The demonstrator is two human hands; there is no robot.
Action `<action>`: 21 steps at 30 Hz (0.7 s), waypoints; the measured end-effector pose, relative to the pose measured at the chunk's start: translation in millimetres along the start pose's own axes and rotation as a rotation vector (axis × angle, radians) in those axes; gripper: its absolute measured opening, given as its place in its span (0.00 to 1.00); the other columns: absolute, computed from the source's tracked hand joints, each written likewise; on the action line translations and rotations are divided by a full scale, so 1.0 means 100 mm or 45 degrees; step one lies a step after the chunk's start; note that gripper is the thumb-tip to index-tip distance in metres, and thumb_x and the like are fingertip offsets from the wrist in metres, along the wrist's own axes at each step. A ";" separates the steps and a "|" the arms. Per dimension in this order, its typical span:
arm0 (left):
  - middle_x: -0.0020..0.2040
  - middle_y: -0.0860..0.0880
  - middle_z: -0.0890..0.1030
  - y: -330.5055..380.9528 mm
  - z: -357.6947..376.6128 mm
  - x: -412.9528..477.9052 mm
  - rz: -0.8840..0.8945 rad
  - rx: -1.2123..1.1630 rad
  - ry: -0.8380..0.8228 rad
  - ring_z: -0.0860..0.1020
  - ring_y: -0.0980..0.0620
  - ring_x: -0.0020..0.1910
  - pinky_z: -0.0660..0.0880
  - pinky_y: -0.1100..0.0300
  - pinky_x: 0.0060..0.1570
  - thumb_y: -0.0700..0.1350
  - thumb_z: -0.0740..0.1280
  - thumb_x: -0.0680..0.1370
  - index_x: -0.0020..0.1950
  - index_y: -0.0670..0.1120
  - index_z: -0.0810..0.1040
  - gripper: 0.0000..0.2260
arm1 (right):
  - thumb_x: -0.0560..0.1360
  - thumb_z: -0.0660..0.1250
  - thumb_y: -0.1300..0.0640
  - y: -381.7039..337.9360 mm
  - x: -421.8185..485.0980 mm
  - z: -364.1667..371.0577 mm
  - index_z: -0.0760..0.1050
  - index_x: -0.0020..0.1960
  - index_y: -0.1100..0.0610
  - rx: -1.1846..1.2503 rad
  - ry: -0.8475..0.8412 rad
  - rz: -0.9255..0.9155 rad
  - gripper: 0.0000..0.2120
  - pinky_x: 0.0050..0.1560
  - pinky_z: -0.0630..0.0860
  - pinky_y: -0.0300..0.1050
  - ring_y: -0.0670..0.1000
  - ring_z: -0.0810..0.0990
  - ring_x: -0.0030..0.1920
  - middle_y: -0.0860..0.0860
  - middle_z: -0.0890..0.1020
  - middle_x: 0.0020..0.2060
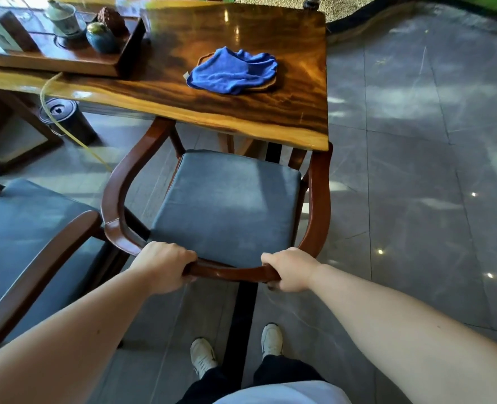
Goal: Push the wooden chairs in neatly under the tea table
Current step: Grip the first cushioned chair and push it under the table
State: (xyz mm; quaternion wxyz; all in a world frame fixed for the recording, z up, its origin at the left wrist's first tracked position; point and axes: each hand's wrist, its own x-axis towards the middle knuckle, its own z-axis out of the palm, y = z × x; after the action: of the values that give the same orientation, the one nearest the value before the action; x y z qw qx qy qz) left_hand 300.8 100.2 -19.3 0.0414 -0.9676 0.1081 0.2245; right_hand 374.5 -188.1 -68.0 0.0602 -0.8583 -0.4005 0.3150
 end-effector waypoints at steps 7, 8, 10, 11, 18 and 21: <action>0.49 0.52 0.82 0.08 -0.01 -0.23 -0.003 -0.105 0.219 0.79 0.46 0.50 0.75 0.51 0.49 0.59 0.68 0.70 0.53 0.50 0.76 0.18 | 0.72 0.68 0.41 -0.20 0.03 -0.17 0.61 0.73 0.53 -0.138 0.005 -0.097 0.35 0.69 0.63 0.59 0.56 0.72 0.66 0.53 0.72 0.68; 0.49 0.49 0.82 0.08 -0.02 -0.32 -0.015 -0.096 0.304 0.80 0.44 0.50 0.75 0.50 0.49 0.58 0.70 0.68 0.54 0.48 0.78 0.20 | 0.72 0.67 0.40 -0.27 0.05 -0.21 0.58 0.75 0.53 -0.171 0.034 -0.145 0.38 0.72 0.56 0.62 0.56 0.68 0.70 0.54 0.68 0.72; 0.54 0.45 0.82 0.05 -0.02 -0.54 -0.103 -0.057 0.445 0.79 0.42 0.54 0.74 0.48 0.53 0.57 0.75 0.63 0.58 0.45 0.78 0.28 | 0.73 0.66 0.37 -0.45 0.11 -0.31 0.54 0.77 0.53 -0.264 0.132 -0.264 0.40 0.73 0.50 0.64 0.56 0.61 0.74 0.56 0.62 0.75; 0.57 0.43 0.81 0.02 -0.01 -0.66 -0.163 -0.044 0.474 0.78 0.40 0.56 0.73 0.47 0.56 0.58 0.76 0.63 0.61 0.44 0.77 0.32 | 0.73 0.65 0.36 -0.56 0.16 -0.35 0.53 0.77 0.53 -0.308 0.197 -0.330 0.41 0.73 0.50 0.63 0.57 0.59 0.74 0.57 0.61 0.76; 0.64 0.43 0.77 -0.14 0.28 -1.70 -0.614 -0.029 0.285 0.74 0.38 0.64 0.71 0.38 0.61 0.63 0.55 0.72 0.67 0.46 0.73 0.30 | 0.70 0.65 0.35 -1.34 0.62 -0.54 0.60 0.75 0.52 -0.465 0.385 -0.728 0.39 0.70 0.58 0.63 0.63 0.63 0.72 0.62 0.65 0.73; 0.64 0.43 0.78 -0.20 0.47 -2.13 -0.776 -0.090 0.240 0.73 0.37 0.64 0.70 0.38 0.61 0.63 0.55 0.73 0.68 0.46 0.73 0.30 | 0.70 0.66 0.36 -1.73 0.81 -0.56 0.60 0.75 0.52 -0.518 0.359 -0.849 0.39 0.71 0.56 0.61 0.62 0.62 0.73 0.62 0.66 0.73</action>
State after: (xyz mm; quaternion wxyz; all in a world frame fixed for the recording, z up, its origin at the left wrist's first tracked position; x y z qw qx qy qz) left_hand 99.2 166.4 33.7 0.0629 -0.9728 -0.1912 0.1149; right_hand 334.3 -4.3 -1.6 0.0425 -0.7107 -0.6985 0.0720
